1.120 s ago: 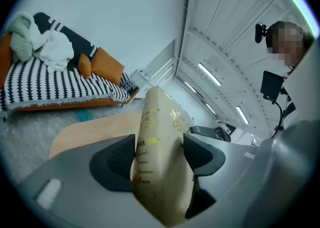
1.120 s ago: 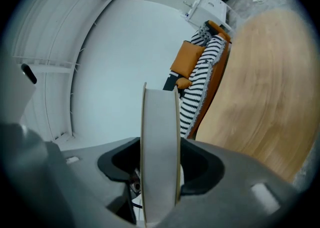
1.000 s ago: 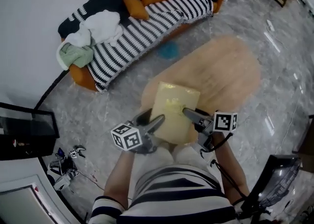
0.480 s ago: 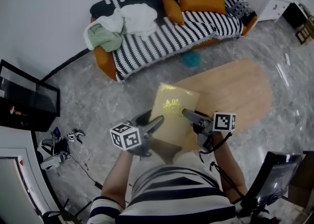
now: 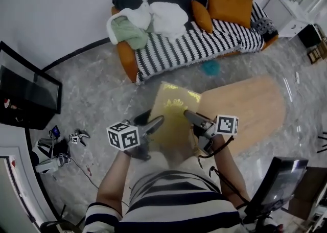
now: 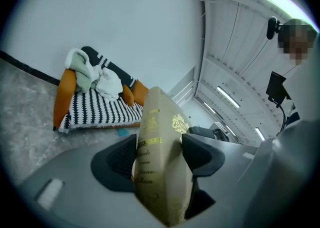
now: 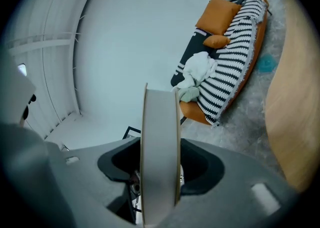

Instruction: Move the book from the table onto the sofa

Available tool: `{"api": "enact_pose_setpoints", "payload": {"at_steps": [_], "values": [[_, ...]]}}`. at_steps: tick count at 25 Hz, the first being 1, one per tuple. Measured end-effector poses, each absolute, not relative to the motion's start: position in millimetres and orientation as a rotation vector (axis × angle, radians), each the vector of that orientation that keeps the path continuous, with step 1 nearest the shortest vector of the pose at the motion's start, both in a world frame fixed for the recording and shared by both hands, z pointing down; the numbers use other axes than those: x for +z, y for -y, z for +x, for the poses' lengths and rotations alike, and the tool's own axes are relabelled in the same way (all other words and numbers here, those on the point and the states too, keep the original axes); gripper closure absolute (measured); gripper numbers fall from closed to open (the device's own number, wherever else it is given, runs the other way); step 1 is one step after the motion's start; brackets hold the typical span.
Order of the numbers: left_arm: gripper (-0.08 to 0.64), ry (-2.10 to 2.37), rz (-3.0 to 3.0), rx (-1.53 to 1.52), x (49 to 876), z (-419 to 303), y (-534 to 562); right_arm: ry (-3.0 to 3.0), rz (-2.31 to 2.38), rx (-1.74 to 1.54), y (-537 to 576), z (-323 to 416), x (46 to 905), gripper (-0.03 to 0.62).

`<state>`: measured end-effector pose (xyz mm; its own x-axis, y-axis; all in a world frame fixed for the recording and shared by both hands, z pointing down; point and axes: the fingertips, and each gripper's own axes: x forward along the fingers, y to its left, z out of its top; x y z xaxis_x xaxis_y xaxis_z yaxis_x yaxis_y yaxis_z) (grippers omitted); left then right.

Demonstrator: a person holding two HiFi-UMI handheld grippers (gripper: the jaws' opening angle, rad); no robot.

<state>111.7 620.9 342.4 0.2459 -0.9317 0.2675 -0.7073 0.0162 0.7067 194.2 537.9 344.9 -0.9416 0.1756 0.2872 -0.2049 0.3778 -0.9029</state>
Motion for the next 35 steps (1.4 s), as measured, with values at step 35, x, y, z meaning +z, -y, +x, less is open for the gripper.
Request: {"api": "enact_pose_setpoints", "payload": {"at_steps": [35], "values": [[0.276,1.569,1.624,-0.491,343.4,-58.5,-562.0,2.262,-0.041,1.541,-463.7,14.1,343.4,0.360]]}}
